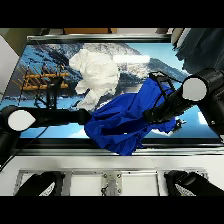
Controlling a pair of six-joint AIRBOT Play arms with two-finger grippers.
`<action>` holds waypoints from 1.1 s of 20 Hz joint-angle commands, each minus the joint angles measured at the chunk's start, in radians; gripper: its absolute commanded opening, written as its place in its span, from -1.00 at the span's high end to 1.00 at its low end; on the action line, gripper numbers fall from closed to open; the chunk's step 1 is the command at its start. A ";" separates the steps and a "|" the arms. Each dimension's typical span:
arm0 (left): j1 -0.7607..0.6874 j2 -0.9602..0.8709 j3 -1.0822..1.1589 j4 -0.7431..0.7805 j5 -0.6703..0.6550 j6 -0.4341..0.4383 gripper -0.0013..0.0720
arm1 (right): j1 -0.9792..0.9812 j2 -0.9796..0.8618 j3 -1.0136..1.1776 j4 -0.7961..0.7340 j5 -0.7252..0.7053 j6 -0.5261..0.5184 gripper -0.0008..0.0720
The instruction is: Fold the clothes and pants, and hang the long-sleeved shirts on hangers.
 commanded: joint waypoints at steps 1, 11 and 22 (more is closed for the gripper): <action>0.201 0.014 0.001 0.011 0.044 0.145 -0.85 | 0.000 -0.001 0.000 0.001 0.002 0.000 0.95; 0.324 -0.583 0.335 0.588 0.154 0.156 -0.92 | 0.000 -0.001 0.000 0.001 0.002 0.000 0.95; 0.307 -1.079 0.716 0.713 0.174 0.151 -0.92 | 0.000 -0.001 0.000 0.001 0.002 0.000 0.95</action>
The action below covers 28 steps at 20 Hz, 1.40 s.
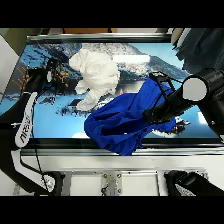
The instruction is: Fold the clothes and pants, and hang the long-sleeved shirts on hangers.
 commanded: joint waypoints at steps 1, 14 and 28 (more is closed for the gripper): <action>0.008 -0.117 0.093 0.070 -0.006 -0.001 -0.92 | 0.000 0.000 0.000 0.000 0.000 0.000 0.95; 0.020 -0.205 0.118 0.148 -0.104 -0.041 -0.91 | 0.000 0.000 0.000 0.000 0.000 0.000 0.95; 0.040 -0.207 0.119 0.147 -0.147 -0.091 0.94 | 0.000 0.000 0.000 0.000 0.000 0.000 0.95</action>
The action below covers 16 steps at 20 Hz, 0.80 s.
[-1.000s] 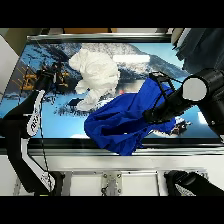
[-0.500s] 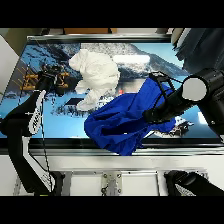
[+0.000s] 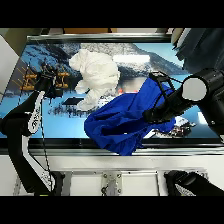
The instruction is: Fold the clothes and pants, and hang the long-sleeved shirts on hangers.
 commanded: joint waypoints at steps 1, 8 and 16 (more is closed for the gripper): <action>-0.002 0.002 0.002 0.003 0.003 0.009 0.94 | 0.000 0.000 0.000 0.000 0.000 0.000 0.95; -0.004 0.110 0.003 -0.005 -0.011 0.043 0.94 | 0.000 0.000 0.000 0.000 0.000 0.000 0.95; -0.088 0.394 0.002 -0.016 -0.072 0.105 0.94 | 0.000 0.000 0.000 0.000 0.000 0.000 0.95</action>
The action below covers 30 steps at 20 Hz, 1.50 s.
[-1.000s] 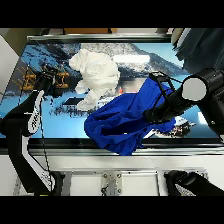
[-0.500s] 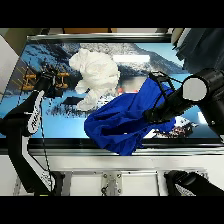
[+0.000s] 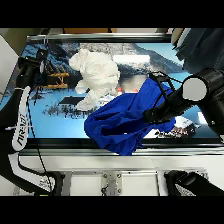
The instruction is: Fold the clothes and pants, and hang the long-sleeved shirts on hangers.
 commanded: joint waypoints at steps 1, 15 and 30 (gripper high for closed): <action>-0.062 0.117 0.000 -0.003 -0.030 0.046 0.94 | 0.000 0.000 0.000 0.000 0.000 0.000 0.95; 0.037 0.357 0.000 -0.831 -0.532 0.932 0.94 | 0.000 0.000 0.000 0.000 0.000 0.000 0.95; 0.137 0.469 -0.418 -0.972 -0.620 1.483 0.94 | 0.000 0.000 0.000 0.000 0.000 0.000 0.95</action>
